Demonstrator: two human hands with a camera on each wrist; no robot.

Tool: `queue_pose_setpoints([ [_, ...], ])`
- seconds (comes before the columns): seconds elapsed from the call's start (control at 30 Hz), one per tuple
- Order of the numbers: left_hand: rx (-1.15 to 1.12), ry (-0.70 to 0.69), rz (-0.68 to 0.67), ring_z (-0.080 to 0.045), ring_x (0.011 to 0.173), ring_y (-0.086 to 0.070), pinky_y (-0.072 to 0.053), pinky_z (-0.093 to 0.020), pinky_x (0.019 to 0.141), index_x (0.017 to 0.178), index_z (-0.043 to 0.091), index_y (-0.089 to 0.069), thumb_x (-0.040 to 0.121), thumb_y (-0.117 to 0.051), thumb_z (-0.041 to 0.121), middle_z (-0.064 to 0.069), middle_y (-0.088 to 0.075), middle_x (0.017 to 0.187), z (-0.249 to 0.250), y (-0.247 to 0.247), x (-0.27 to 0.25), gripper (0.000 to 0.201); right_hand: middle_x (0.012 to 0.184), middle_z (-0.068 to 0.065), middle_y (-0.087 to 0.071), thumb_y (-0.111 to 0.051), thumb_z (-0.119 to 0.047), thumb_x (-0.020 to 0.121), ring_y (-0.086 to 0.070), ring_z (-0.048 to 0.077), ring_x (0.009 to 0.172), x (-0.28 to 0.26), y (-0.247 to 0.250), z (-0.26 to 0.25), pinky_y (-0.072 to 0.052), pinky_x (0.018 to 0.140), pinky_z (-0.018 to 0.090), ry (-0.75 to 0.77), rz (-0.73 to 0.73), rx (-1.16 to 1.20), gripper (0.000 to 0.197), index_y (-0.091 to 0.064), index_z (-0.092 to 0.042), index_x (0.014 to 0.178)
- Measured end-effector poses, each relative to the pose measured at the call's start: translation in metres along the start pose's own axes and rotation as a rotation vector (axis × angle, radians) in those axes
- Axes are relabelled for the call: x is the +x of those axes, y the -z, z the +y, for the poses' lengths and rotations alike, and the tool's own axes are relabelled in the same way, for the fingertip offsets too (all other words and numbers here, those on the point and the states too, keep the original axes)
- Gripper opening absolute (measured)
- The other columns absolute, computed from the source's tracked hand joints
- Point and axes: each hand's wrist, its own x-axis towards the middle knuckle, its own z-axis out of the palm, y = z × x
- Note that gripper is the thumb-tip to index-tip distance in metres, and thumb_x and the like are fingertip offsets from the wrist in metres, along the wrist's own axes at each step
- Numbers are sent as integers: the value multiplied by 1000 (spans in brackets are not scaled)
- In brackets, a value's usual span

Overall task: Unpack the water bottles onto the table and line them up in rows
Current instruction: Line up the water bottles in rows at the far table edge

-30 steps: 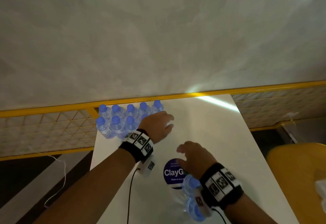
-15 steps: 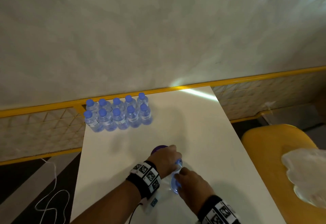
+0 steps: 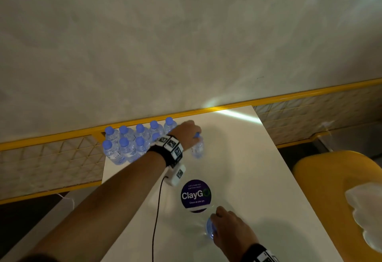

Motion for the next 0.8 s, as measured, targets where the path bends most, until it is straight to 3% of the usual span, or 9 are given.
queue_pose_setpoints([
  [0.17,86,121,-34,-34,114,-59,-48,-39,97,128,9,-67,101,-59,26,-14,-55,126,-38,20,55,33,122,2,-44,-41,-28,98,-52,24,107,5,1,-2,-46,81,39,-24,-71,11,22,-53,-15,111],
  [0.3,171,199,-62,-35,105,-64,-53,-44,94,96,14,-65,99,-56,25,-11,-55,118,-63,5,74,14,122,1,-43,-44,-29,96,-52,23,112,12,13,-1,-44,86,35,-47,-79,51,24,-54,-16,113],
  [0.43,226,223,-49,-30,109,-61,-42,-43,93,112,18,-69,99,-53,28,-5,-56,123,-76,-12,82,22,98,-7,-39,-49,-31,92,-59,22,98,32,43,1,-42,75,26,-7,-12,145,20,-58,-16,103],
  [0.57,198,229,-31,-31,108,-62,-40,-40,87,105,17,-67,99,-52,26,-6,-57,121,-87,-14,86,19,94,-4,-45,-57,-31,88,-62,23,89,82,76,-1,-50,77,30,-1,50,123,19,-63,-18,100],
  [0.67,151,225,-42,-32,106,-62,-51,-45,95,114,12,-68,99,-52,26,-9,-57,120,-90,-12,87,26,94,-2,-48,-59,-28,87,-61,24,83,133,98,-5,-47,69,29,19,129,73,16,-64,-16,96],
  [0.8,136,223,-17,-32,101,-62,-52,-50,94,109,12,-68,99,-54,27,-9,-58,114,-91,-13,89,23,95,0,-48,-65,-21,85,-61,21,88,195,123,-12,-44,71,27,-14,190,67,17,-64,-12,99],
])
